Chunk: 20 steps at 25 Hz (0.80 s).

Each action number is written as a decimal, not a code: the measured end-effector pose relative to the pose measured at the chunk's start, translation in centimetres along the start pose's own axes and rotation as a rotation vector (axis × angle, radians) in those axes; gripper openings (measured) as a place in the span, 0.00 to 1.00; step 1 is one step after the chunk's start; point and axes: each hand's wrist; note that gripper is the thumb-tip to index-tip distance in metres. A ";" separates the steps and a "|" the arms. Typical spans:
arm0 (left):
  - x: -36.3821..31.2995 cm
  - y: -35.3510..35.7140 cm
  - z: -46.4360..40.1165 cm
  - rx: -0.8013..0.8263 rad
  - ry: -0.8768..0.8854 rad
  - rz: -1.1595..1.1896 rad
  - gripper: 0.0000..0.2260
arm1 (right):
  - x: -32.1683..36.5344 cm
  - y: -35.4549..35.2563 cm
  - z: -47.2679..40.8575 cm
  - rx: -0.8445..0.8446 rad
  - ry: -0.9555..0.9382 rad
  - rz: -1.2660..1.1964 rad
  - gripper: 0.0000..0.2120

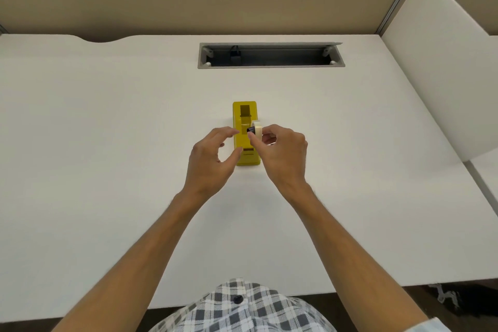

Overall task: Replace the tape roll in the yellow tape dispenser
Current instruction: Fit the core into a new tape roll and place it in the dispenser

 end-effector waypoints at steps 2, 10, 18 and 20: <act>1.8 -0.1 0.5 0.041 -0.022 -0.133 0.14 | -0.3 1.0 -0.8 -0.006 0.024 0.001 0.12; 8.0 -1.2 3.5 0.337 0.004 -0.565 0.26 | -0.8 5.0 -3.5 0.034 0.066 0.120 0.13; 8.8 -1.0 4.3 0.323 0.020 -0.620 0.30 | -1.1 7.1 -4.6 0.022 0.047 0.246 0.15; 8.8 -1.0 4.3 0.318 0.020 -0.617 0.30 | -1.1 7.4 -4.9 0.014 0.039 0.284 0.15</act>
Point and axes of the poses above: each hand's wrist, its own z-axis away from the middle knuckle, its own y-axis out of the palm, x = y × z, and after that the axes turned 15 degrees about -x, right-handed
